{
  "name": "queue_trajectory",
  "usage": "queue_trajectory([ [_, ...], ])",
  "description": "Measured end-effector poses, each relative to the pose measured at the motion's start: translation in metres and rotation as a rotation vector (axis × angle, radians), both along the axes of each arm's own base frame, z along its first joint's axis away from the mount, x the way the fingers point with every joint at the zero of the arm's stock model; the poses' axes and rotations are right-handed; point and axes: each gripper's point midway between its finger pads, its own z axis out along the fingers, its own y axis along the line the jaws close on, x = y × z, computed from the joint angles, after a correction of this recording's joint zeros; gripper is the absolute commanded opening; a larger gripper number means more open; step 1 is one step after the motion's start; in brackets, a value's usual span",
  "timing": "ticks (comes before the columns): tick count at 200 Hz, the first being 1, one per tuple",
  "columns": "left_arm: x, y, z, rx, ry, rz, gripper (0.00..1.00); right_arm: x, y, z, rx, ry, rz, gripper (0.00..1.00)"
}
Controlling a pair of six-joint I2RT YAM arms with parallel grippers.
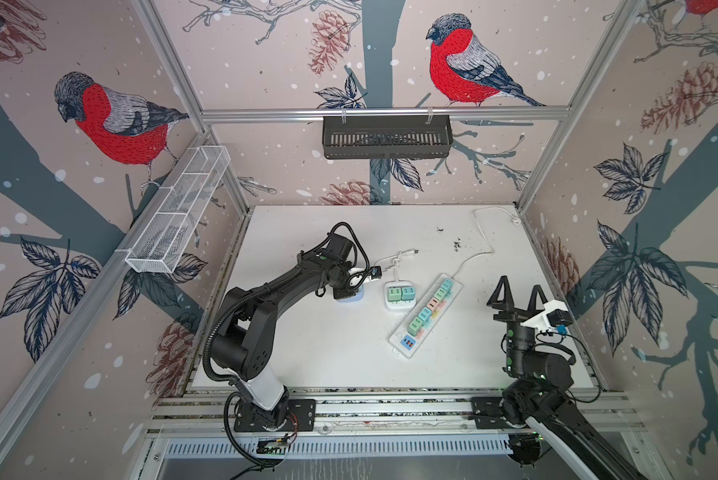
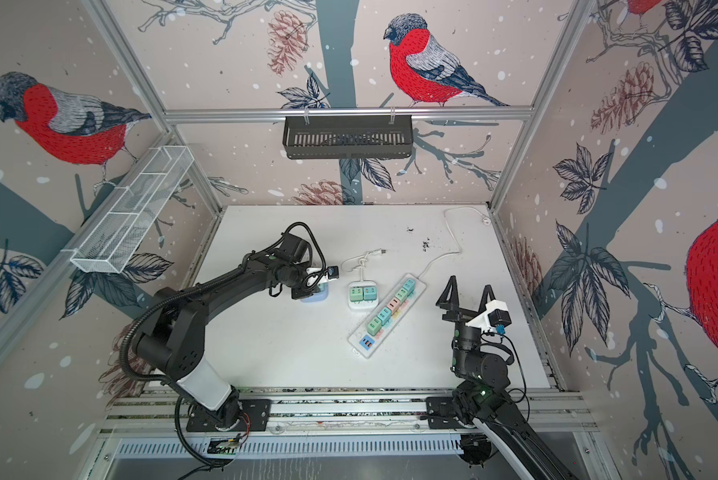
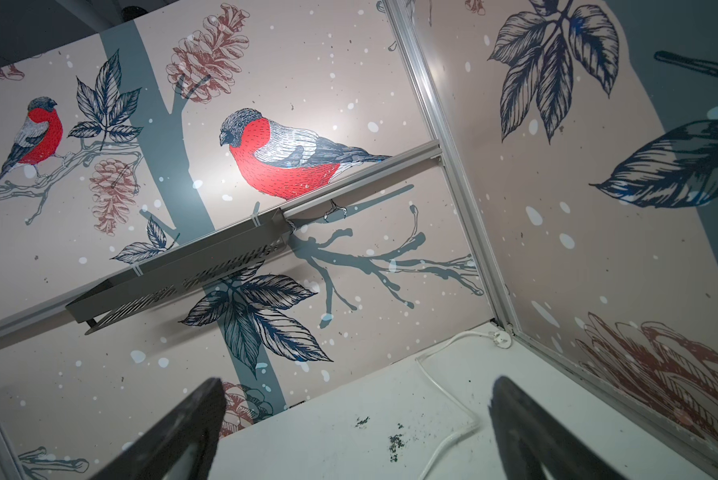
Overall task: Insert the plug
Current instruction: 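Carry the teal adapter over the light-blue cube hub with the left gripper, then lower the teal adapter into the light-blue hub's socket, open left gripper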
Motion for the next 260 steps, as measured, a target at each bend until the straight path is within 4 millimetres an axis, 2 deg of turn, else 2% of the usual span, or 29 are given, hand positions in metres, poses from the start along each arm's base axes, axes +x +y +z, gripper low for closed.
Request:
queue_trajectory([
  [78,0.005,0.005,-0.008,0.016,-0.011,-0.042,0.00,0.000,0.002,0.001,-0.004,-0.003,0.009,1.00],
  [260,0.023,-0.004,-0.020,-0.040,0.046,-0.061,0.00,0.000,0.002,0.001,-0.008,-0.004,0.013,1.00],
])
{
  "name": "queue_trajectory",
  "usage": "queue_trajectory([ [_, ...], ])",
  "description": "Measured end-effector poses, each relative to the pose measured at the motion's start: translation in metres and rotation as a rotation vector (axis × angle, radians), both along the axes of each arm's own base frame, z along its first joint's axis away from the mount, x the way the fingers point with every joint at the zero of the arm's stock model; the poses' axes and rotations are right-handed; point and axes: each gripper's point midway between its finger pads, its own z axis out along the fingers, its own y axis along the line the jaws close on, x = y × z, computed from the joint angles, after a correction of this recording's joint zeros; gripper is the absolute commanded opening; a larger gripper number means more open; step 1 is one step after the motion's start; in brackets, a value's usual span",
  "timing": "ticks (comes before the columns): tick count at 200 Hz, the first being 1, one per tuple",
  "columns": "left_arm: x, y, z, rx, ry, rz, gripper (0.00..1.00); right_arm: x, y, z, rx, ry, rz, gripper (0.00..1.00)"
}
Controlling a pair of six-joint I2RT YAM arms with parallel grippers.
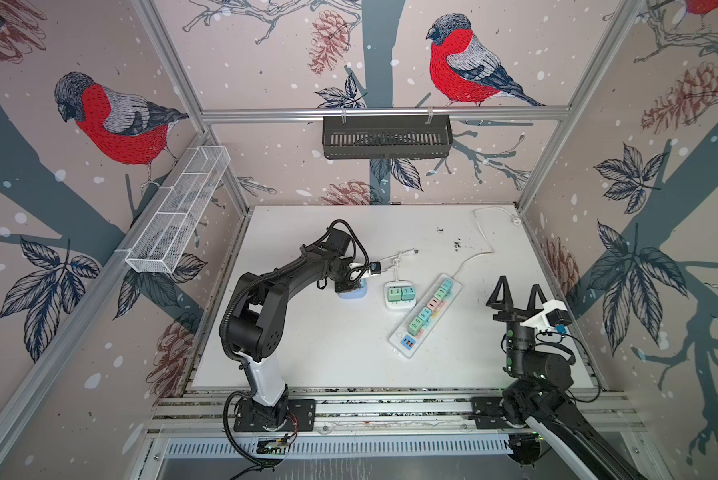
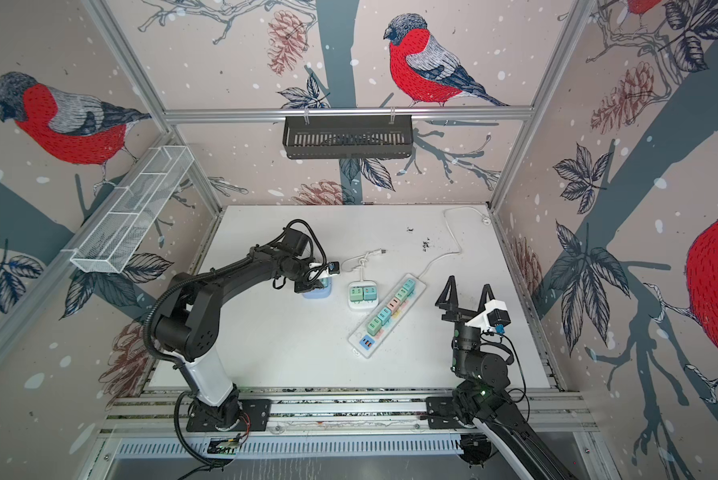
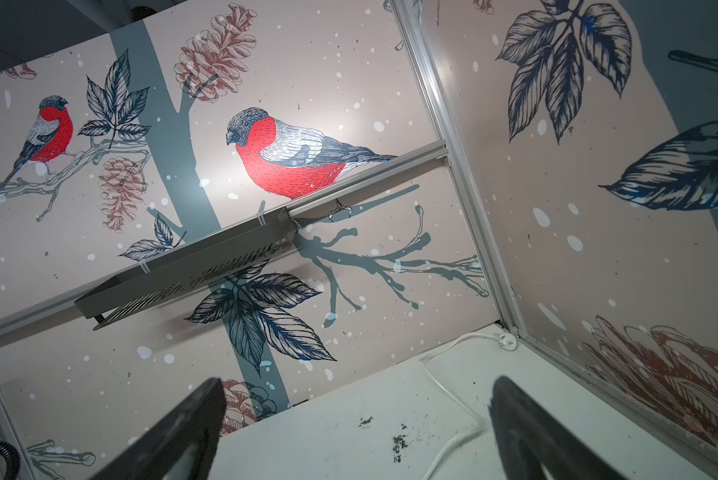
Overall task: Insert the plug
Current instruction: 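Lower the teal adapter into the light-blue hub's socket, open left gripper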
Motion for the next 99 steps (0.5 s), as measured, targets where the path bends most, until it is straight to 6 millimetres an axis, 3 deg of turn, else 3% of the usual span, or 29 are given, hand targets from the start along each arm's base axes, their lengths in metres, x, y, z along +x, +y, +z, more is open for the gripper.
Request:
queue_trajectory([
  [99,0.0028,-0.0021,-0.0078,-0.044,0.134,0.033,0.00,0.0001,0.0004,0.0000,-0.002,0.000,0.002,1.00],
])
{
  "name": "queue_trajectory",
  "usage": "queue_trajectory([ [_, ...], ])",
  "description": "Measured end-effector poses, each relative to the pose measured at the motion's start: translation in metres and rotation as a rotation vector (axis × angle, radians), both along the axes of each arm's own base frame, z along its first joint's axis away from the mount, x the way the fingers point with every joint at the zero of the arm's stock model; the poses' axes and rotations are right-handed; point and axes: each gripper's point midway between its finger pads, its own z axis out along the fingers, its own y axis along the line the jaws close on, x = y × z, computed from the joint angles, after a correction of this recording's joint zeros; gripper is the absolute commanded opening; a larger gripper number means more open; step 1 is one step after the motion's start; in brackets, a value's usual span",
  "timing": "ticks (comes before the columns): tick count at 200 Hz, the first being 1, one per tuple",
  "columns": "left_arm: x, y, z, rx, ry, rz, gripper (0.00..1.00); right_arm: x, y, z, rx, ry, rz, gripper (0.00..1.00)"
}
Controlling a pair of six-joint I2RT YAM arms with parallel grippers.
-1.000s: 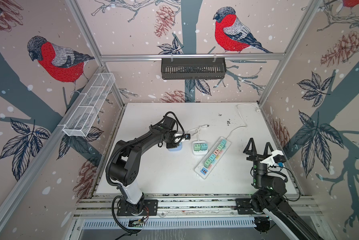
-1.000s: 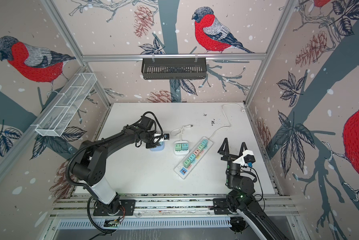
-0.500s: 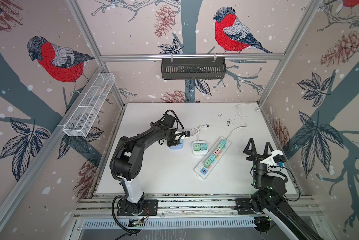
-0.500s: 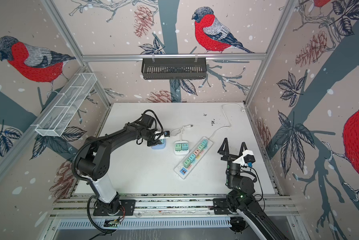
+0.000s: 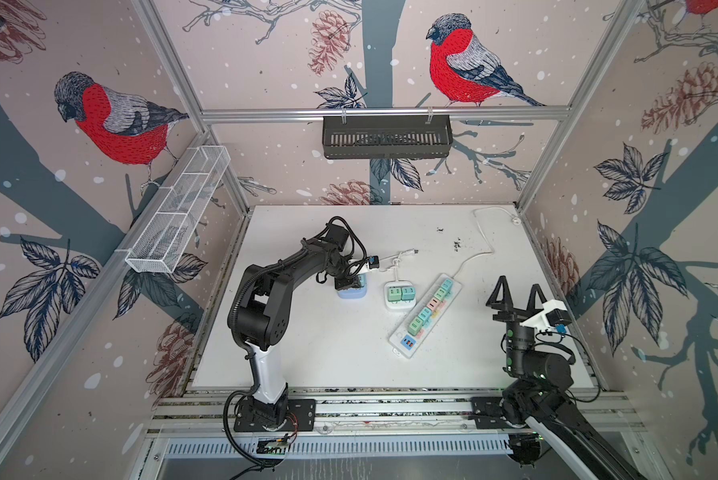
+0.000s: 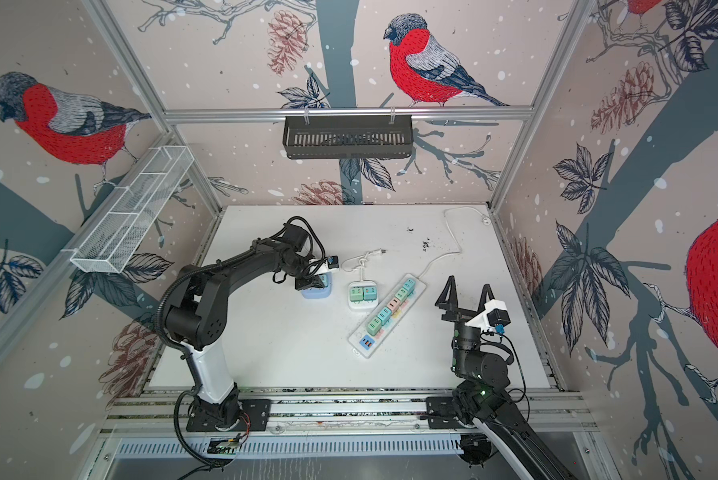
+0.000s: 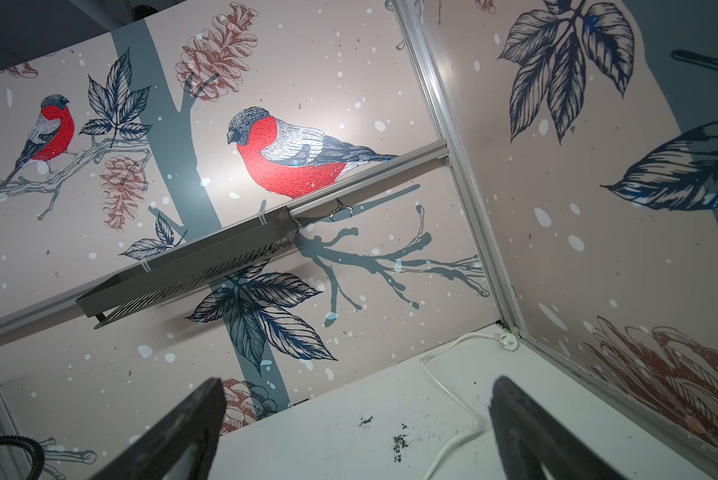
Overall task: Insert the plug
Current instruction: 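Lower the teal adapter into the light-blue hub's socket, open left gripper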
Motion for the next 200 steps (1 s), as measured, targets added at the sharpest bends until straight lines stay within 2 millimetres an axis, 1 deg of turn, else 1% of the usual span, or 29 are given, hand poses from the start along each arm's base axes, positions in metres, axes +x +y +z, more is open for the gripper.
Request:
queue_trajectory([
  [16,0.000,-0.001,0.003,0.000,0.008,-0.001,0.00,0.000,0.000,0.000,0.000,0.000,0.001,1.00],
  [27,-0.004,-0.002,0.005,-0.001,0.021,0.003,0.00,0.000,0.000,0.000,-0.001,0.000,0.002,1.00],
  [38,-0.013,-0.001,0.006,0.007,0.040,0.004,0.00,0.000,0.000,0.000,-0.001,0.000,0.002,1.00],
  [54,-0.034,-0.001,0.007,0.020,0.088,0.016,0.00,0.000,0.000,0.000,-0.001,0.000,0.002,1.00],
  [71,-0.043,-0.003,0.011,0.019,0.096,0.017,0.00,0.000,0.000,0.000,-0.001,0.000,0.002,1.00],
  [96,-0.043,-0.001,0.004,0.029,0.118,0.036,0.00,0.000,0.000,0.000,-0.001,0.000,0.002,1.00],
  [127,-0.037,-0.007,0.002,-0.002,0.126,0.049,0.00,0.000,0.000,0.000,-0.001,-0.001,0.002,1.00],
  [141,-0.036,-0.009,0.002,-0.010,0.119,0.052,0.13,0.000,0.000,0.000,-0.001,-0.001,0.002,1.00],
  [145,-0.036,-0.010,0.002,-0.012,0.117,0.057,0.19,0.000,0.000,0.000,-0.001,-0.001,0.002,1.00],
  [150,-0.035,-0.010,0.002,-0.015,0.111,0.059,0.30,0.000,0.000,0.000,-0.001,-0.001,0.002,1.00],
  [151,-0.035,-0.010,0.002,-0.015,0.110,0.059,0.36,0.000,0.000,0.000,-0.001,-0.001,0.002,1.00],
  [152,-0.035,-0.011,0.002,-0.016,0.108,0.058,0.49,0.000,0.000,0.000,-0.001,-0.001,0.002,1.00],
  [153,-0.035,-0.011,0.002,-0.016,0.107,0.058,0.73,0.000,0.000,0.000,-0.001,-0.001,0.002,1.00],
  [155,-0.035,-0.011,0.002,-0.017,0.104,0.057,0.89,0.000,0.000,0.000,-0.001,-0.001,0.002,1.00],
  [156,-0.036,-0.011,0.002,-0.017,0.102,0.056,0.94,0.000,0.000,0.000,-0.001,-0.001,0.002,1.00],
  [157,-0.036,-0.011,0.002,-0.017,0.101,0.056,0.96,0.000,0.000,0.000,-0.001,-0.001,0.002,1.00],
  [162,-0.035,-0.012,0.002,-0.015,0.093,0.057,0.98,0.000,0.000,0.000,-0.001,-0.001,0.002,1.00],
  [171,-0.034,-0.010,0.000,0.006,0.076,0.064,0.98,0.000,0.000,0.000,-0.001,-0.001,0.002,1.00],
  [184,-0.038,-0.008,-0.003,0.023,0.075,0.065,0.98,0.000,0.000,0.000,-0.001,0.000,0.002,1.00],
  [192,-0.039,-0.008,0.001,0.022,0.064,0.066,0.98,0.000,0.000,0.000,-0.001,-0.001,0.001,1.00],
  [200,-0.039,-0.009,0.010,0.008,0.042,0.076,0.98,0.000,0.000,0.000,-0.001,-0.001,0.001,1.00],
])
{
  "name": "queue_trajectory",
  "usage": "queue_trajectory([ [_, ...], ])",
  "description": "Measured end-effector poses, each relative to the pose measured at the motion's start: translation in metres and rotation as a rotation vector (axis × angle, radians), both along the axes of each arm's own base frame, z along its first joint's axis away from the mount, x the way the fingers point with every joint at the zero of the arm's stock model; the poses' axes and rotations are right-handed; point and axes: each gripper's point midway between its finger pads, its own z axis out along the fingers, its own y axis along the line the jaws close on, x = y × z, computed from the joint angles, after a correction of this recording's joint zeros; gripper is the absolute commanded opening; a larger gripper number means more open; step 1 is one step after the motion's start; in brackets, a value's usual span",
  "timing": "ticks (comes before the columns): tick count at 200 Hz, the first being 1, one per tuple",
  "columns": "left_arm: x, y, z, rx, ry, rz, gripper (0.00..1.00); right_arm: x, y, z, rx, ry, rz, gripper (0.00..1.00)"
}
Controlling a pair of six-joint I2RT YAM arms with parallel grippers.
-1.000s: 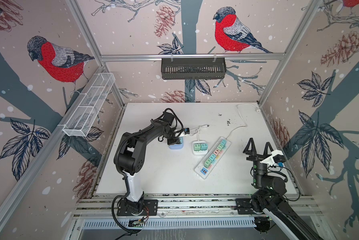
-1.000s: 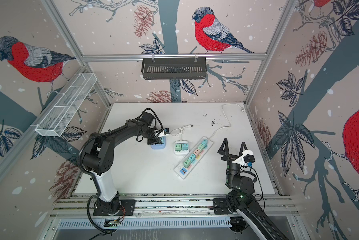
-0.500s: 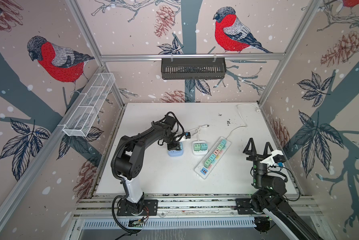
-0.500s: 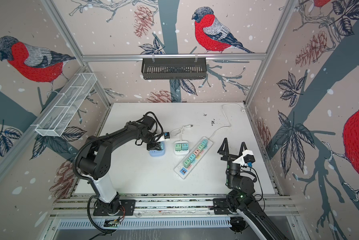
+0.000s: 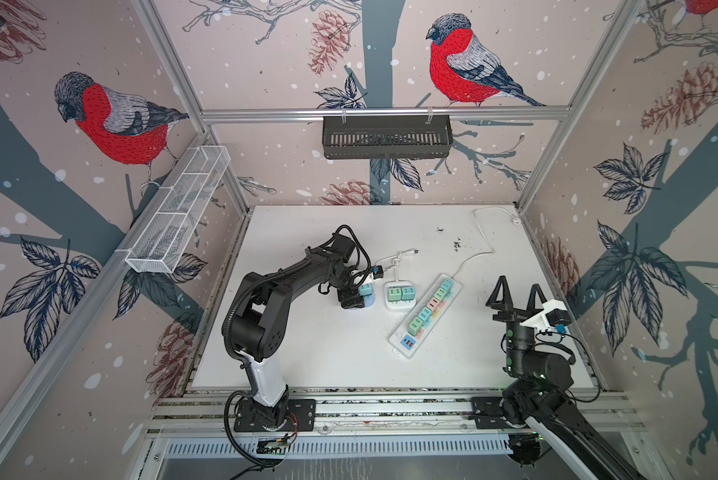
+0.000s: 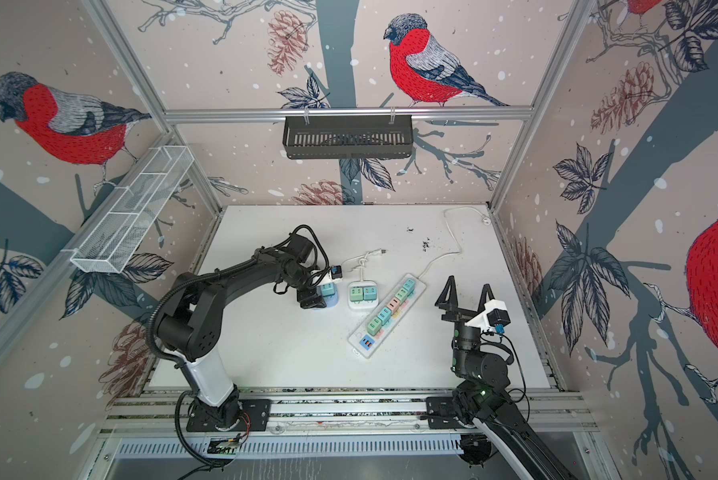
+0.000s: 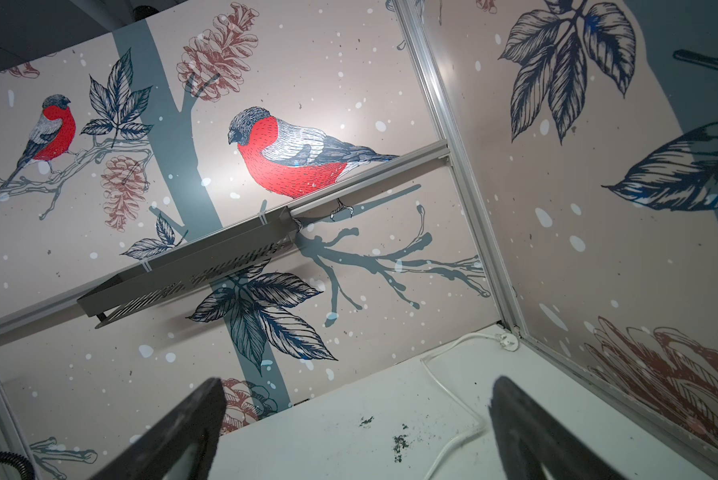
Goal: Insert the plug
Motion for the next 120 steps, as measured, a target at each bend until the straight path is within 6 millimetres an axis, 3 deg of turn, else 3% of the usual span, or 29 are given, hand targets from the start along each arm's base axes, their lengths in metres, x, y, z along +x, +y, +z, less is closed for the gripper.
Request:
queue_trajectory([
  [27,-0.003,-0.007,0.040,-0.069,-0.137,0.011,0.98,0.000,-0.001,0.000,0.000,0.001,-0.003,1.00],
  [59,-0.010,-0.003,0.116,-0.264,-0.429,0.116,0.99,0.000,-0.003,0.000,0.007,0.001,-0.013,1.00],
  [84,-0.015,0.025,0.155,-0.481,-0.631,0.380,0.98,0.003,-0.008,-0.003,0.019,0.009,-0.033,1.00],
  [120,-0.015,0.098,0.191,-0.784,-0.756,0.900,0.99,0.008,-0.017,-0.009,0.029,0.037,-0.076,1.00],
])
